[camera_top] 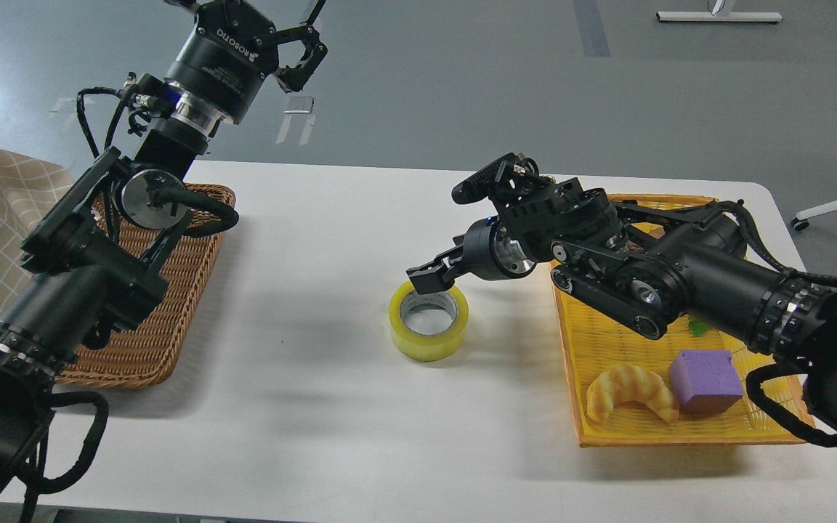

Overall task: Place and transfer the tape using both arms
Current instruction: 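Release the tape roll and raise the right arm away, then swing the left gripper over to the tape roll on the table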

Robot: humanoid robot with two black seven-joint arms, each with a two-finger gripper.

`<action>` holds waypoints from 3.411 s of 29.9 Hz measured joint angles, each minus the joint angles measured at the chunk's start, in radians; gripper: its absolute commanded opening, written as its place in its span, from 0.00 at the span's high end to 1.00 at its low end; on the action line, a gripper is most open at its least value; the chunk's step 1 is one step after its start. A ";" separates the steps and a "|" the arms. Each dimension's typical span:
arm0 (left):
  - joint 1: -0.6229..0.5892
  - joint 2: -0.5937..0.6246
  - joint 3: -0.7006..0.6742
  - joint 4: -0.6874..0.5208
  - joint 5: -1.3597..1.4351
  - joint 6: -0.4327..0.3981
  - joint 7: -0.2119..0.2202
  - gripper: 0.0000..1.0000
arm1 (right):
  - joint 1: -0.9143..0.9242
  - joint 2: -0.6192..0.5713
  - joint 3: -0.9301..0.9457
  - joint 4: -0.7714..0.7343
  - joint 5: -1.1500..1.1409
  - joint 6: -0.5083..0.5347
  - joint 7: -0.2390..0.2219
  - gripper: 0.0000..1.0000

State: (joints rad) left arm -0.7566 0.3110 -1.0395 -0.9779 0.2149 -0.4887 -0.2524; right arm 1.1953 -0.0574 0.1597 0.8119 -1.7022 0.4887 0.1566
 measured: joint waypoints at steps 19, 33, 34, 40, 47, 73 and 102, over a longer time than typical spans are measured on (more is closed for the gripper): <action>0.013 0.017 0.007 0.002 0.001 0.000 0.004 0.02 | -0.053 -0.352 0.478 0.295 0.096 0.000 0.003 0.00; 0.007 0.026 0.006 0.004 0.011 0.000 0.007 0.02 | -0.365 -0.335 1.108 0.361 0.153 0.000 0.008 0.00; 0.006 0.028 0.005 0.004 0.011 0.000 0.007 0.02 | -0.389 -0.324 1.155 0.363 0.171 0.000 0.008 0.00; 0.004 0.039 0.005 0.004 0.013 0.000 0.005 0.02 | -0.475 -0.288 1.334 0.360 0.318 0.000 0.008 0.00; 0.002 0.058 0.008 0.008 0.015 0.000 0.004 0.02 | -0.530 -0.237 1.385 0.349 0.604 0.000 0.008 0.00; -0.003 0.107 0.013 0.010 0.233 0.000 0.003 0.02 | -0.600 -0.154 1.385 0.307 1.142 0.000 -0.018 0.00; 0.032 0.251 0.174 -0.387 1.142 0.019 0.012 0.02 | -0.680 -0.094 1.367 0.214 1.157 0.000 -0.022 0.00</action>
State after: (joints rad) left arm -0.7246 0.5621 -0.8657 -1.3648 1.3570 -0.4694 -0.2407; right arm 0.5150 -0.1513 1.5269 1.0254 -0.5450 0.4888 0.1344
